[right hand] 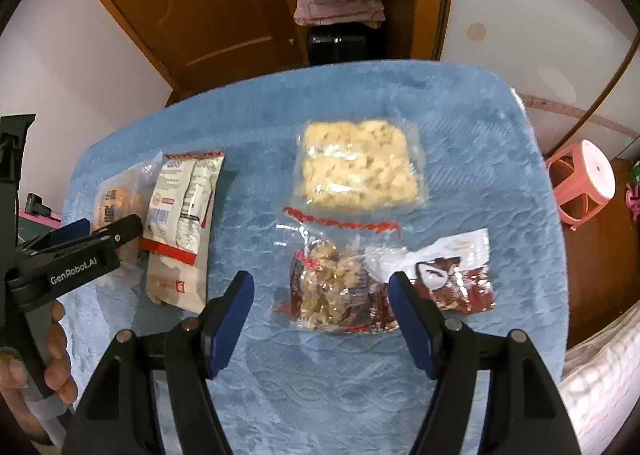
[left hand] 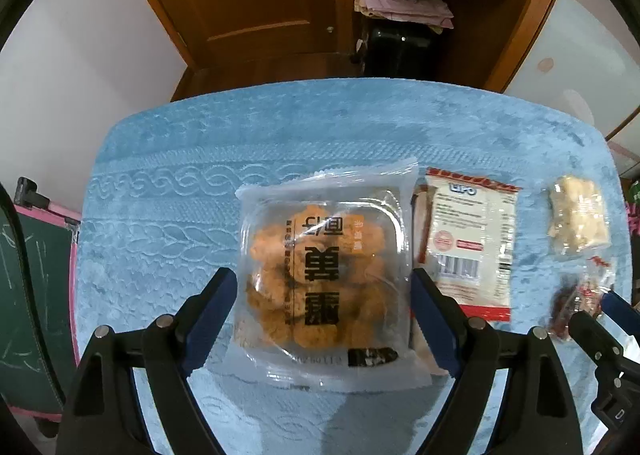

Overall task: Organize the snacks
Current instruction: 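Grasp the clear pastry box bag with the left tool while the right tool grasps the nut bag, then carry the pastry bag and nut bag over the white tray and release both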

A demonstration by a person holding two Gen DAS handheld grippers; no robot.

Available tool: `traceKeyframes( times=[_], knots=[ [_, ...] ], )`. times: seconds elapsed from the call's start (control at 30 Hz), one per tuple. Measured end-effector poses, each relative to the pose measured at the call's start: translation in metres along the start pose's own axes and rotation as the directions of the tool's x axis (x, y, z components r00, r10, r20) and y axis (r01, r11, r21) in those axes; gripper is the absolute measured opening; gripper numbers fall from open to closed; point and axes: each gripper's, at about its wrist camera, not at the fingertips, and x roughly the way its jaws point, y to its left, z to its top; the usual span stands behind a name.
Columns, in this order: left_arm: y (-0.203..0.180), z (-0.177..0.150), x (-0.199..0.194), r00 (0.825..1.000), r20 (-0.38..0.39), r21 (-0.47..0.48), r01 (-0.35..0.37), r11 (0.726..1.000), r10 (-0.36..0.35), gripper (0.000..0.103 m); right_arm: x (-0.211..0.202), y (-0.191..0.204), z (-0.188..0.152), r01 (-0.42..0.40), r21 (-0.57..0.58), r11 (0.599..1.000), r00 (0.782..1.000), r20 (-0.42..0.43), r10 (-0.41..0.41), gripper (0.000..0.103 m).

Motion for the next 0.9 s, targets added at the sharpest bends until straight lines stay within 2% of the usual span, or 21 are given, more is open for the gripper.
traceKeyframes(
  times=[0.07, 0.23, 0.3, 0.4, 0.5, 0.57, 0.67, 0.8, 0.9],
  knots=[
    [-0.001, 0.001, 0.004, 1.0, 0.001, 0.004, -0.014, 1.0, 0.014, 0.088, 0.008, 0.003, -0.001, 0.006, -0.012, 1.0, 1.0, -0.014, -0.006, 0.07],
    [0.002, 0.001, 0.022, 1.0, -0.025, -0.026, 0.013, 1.0, -0.014, 0.088, 0.018, 0.01, -0.005, 0.035, -0.044, 0.998, 0.999, -0.015, -0.035, 0.069],
    [0.006, -0.001, 0.028, 0.999, -0.031, -0.054, 0.036, 0.998, -0.037, 0.089, 0.019, 0.011, -0.006, 0.039, -0.055, 0.998, 0.999, -0.013, -0.04, 0.05],
    [0.012, -0.003, 0.031, 0.998, -0.02, -0.083, 0.058, 0.995, -0.06, 0.081, 0.019, 0.013, -0.009, 0.026, -0.066, 0.997, 1.0, -0.01, -0.027, 0.046],
    [0.014, -0.007, 0.024, 0.999, 0.0, -0.078, 0.044, 0.996, -0.044, 0.074, 0.012, 0.012, -0.013, 0.015, -0.07, 0.997, 1.0, 0.006, -0.015, 0.046],
    [0.018, -0.012, 0.016, 1.0, 0.004, -0.082, 0.02, 0.996, -0.019, 0.073, 0.002, 0.013, -0.02, 0.013, -0.074, 0.997, 1.0, 0.018, -0.011, 0.045],
    [0.027, -0.016, -0.001, 0.999, 0.016, -0.095, 0.034, 0.995, -0.032, 0.073, -0.015, 0.015, -0.026, 0.008, -0.083, 0.997, 0.999, 0.04, -0.005, 0.045],
    [0.038, -0.024, -0.043, 0.997, 0.062, -0.073, 0.048, 0.996, -0.043, 0.073, -0.05, 0.021, -0.038, 0.007, -0.09, 0.996, 0.997, 0.078, 0.0, 0.046],
    [0.045, -0.032, -0.089, 0.992, 0.114, -0.055, 0.068, 0.996, -0.062, 0.073, -0.08, 0.025, -0.048, 0.01, -0.1, 0.995, 0.994, 0.114, 0.001, 0.046]
  ],
)
